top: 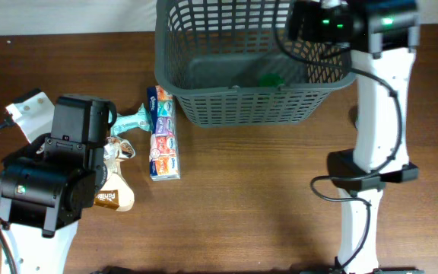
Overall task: Pack container
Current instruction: 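Withdraw the right gripper up and out of the basket, then move the right gripper toward the blue-lidded tin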
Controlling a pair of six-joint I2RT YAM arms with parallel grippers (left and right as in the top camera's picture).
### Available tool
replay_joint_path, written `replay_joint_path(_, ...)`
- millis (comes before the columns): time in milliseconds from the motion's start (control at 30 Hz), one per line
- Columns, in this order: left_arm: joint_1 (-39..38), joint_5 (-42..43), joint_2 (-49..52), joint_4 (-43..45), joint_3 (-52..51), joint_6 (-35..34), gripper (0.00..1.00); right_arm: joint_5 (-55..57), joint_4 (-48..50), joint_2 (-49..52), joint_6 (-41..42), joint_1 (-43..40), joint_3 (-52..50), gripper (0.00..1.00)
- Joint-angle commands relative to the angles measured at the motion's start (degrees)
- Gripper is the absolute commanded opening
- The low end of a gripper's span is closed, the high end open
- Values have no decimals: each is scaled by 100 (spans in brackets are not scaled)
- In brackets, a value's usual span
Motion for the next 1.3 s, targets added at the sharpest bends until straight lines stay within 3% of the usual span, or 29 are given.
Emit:
replay_joint_path(0, 31, -120, 4, -7, 57, -79, 100, -293, -85, -424, 374, -645, 81, 99)
replay_joint_path(267, 31, -120, 4, -7, 57, -76, 100, -1373, -85, -1176, 372, -2096, 83, 99)
replay_joint_path(467, 31, -120, 4, -7, 57, -76, 100, -1554, -85, -1353, 380, -2658, 66, 99)
replay_joint_path(767, 31, -120, 4, -7, 57, -79, 100, -177, -87, -1351, 2662, -2793, -1744, 99)
replay_joint_path(967, 31, -120, 4, -7, 57, -76, 100, -177, -85, -1349, 2752, -2798, -3261, 99)
replay_joint_path(1167, 31, -122, 4, -7, 57, -76, 100, -125, -15, -1338, 2695, -2798, -3512, 99)
replay_joint_path(1267, 31, -120, 4, -7, 57, -76, 100, 304, -87, -1318, 3373, -2798, -3521, 99)
